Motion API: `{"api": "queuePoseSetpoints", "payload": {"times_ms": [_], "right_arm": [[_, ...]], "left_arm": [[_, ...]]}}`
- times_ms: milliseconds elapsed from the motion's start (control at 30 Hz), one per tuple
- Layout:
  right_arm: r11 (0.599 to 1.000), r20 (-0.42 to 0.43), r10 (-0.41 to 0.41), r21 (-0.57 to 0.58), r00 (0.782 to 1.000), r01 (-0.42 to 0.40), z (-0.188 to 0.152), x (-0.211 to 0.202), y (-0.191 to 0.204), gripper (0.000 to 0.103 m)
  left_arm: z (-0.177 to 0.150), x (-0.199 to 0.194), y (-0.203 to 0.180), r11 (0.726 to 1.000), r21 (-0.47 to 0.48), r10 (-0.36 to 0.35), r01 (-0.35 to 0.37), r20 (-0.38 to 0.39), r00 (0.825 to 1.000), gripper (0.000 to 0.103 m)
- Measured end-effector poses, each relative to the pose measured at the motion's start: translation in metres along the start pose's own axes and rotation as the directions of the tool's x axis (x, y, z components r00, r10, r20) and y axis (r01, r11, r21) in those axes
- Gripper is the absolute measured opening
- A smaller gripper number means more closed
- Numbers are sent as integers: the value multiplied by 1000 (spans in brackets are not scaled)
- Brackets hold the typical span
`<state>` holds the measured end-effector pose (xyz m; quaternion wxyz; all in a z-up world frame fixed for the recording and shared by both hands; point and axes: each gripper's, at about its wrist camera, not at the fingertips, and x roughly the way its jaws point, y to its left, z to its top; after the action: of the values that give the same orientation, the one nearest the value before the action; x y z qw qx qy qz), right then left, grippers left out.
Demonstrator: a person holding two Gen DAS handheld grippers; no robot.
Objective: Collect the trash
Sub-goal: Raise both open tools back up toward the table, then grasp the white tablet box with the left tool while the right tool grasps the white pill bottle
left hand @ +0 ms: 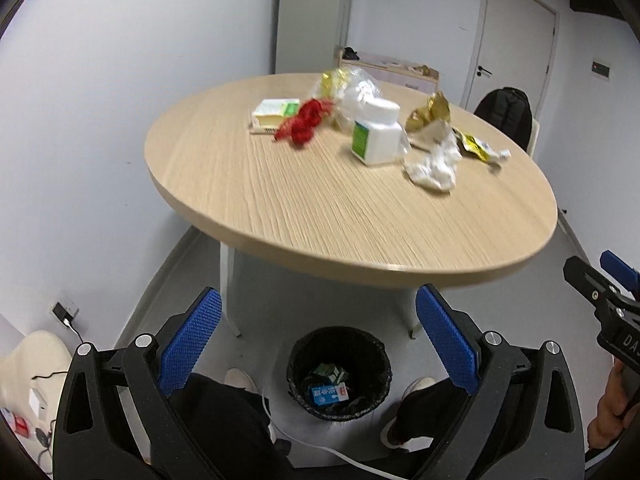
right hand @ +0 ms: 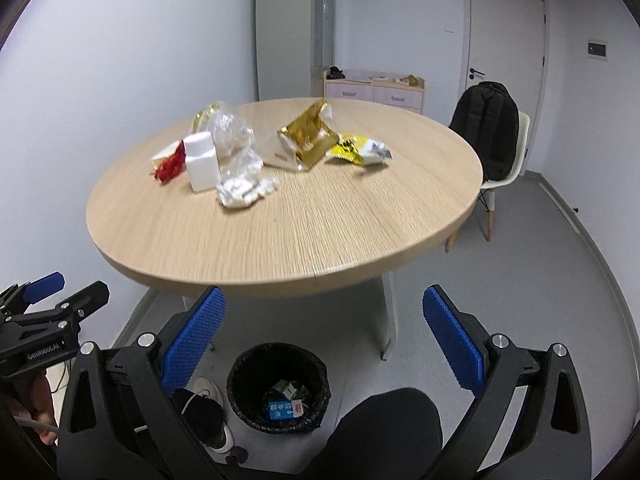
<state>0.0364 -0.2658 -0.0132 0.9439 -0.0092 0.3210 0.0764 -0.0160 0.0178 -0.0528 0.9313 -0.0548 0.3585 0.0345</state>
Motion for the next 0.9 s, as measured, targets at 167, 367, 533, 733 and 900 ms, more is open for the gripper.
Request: {"api": "queuePoseSetpoints", "payload": {"times_ms": [167, 367, 533, 733, 900], "right_arm": [[1000, 3, 30, -8, 1000, -30, 16, 10, 2, 89], [999, -3, 45, -16, 999, -45, 35, 29, 8, 87], [998, -6, 63, -31, 998, -63, 51, 47, 17, 87], [997, -15, 75, -25, 997, -75, 71, 72, 27, 87], [994, -13, 99, -39, 995, -99, 92, 86, 45, 87]], "left_arm": [[22, 6, 9, 1000, -21, 4, -4, 6, 1000, 95], [50, 26, 16, 999, -28, 15, -15, 2, 1000, 95], [75, 53, 27, 999, -37, 35, -35, -6, 999, 96], [103, 82, 43, 997, -54, 48, -49, -21, 999, 96], [139, 103, 60, 995, -60, 74, -75, -16, 997, 96]]}}
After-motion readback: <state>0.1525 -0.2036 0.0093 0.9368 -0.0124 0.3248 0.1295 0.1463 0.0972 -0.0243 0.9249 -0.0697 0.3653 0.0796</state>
